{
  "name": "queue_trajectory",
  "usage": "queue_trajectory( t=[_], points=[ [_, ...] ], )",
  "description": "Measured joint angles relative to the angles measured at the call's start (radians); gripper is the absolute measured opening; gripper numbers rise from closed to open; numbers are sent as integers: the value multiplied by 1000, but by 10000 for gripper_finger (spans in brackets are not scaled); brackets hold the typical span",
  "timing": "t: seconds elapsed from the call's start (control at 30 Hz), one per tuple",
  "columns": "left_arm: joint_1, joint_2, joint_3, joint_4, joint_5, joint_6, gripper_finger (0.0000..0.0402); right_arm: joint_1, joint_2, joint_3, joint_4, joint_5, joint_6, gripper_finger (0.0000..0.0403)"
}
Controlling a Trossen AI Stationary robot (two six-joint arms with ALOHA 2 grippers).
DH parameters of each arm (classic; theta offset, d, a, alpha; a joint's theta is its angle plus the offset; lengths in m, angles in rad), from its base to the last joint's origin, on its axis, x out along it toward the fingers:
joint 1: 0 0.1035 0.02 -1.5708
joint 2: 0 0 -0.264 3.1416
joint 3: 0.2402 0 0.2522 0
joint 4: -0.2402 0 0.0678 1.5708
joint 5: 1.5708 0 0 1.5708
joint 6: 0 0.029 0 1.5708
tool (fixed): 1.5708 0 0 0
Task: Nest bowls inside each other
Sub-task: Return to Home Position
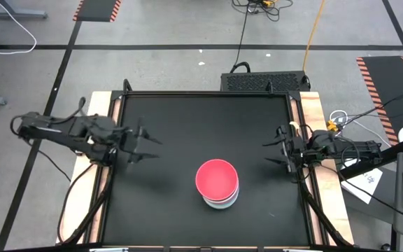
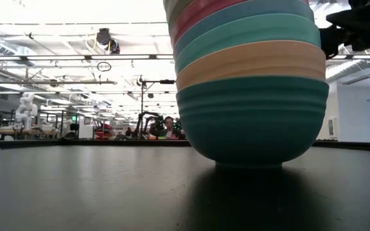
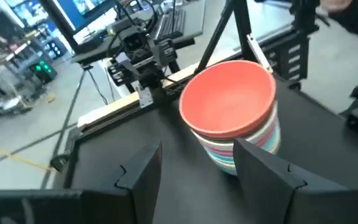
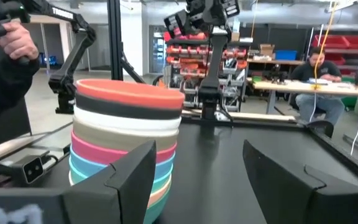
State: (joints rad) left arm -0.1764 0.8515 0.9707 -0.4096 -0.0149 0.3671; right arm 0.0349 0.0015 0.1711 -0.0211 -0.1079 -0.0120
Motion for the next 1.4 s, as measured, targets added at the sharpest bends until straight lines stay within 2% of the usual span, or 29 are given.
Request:
queue_trajectory(
  t=[0.1,0.17,0.23,0.3,0.43,0.53,0.83,0.93,1.03,1.23,1.4],
  points=[
    [-53,-41,-36,-71,-83,-81,200,0,0,0,-31,5,15,235],
    [-98,-47,-61,-183,-213,-118,200,0,0,0,-46,23,27,235],
    [-142,-58,-106,-213,-348,-145,200,0,0,0,-60,38,28,235],
    [-177,-88,-161,-136,-431,-125,200,-1,0,0,-59,57,26,235],
    [-202,-179,-270,142,-438,27,200,0,0,0,-55,59,18,235],
    [-187,-260,-344,271,-412,106,200,0,0,0,-53,59,13,235],
    [-51,-442,-538,336,-14,74,200,0,0,0,-53,52,8,235],
    [-11,-455,-564,321,81,44,200,0,0,0,-55,-5,12,235],
    [17,-453,-594,304,123,32,200,0,0,0,-55,-50,26,235],
    [73,-455,-663,271,120,-3,200,0,0,-57,-55,-45,36,235],
    [140,-470,-727,308,99,2,200,-1,0,-135,92,-20,35,235]
  ],
)
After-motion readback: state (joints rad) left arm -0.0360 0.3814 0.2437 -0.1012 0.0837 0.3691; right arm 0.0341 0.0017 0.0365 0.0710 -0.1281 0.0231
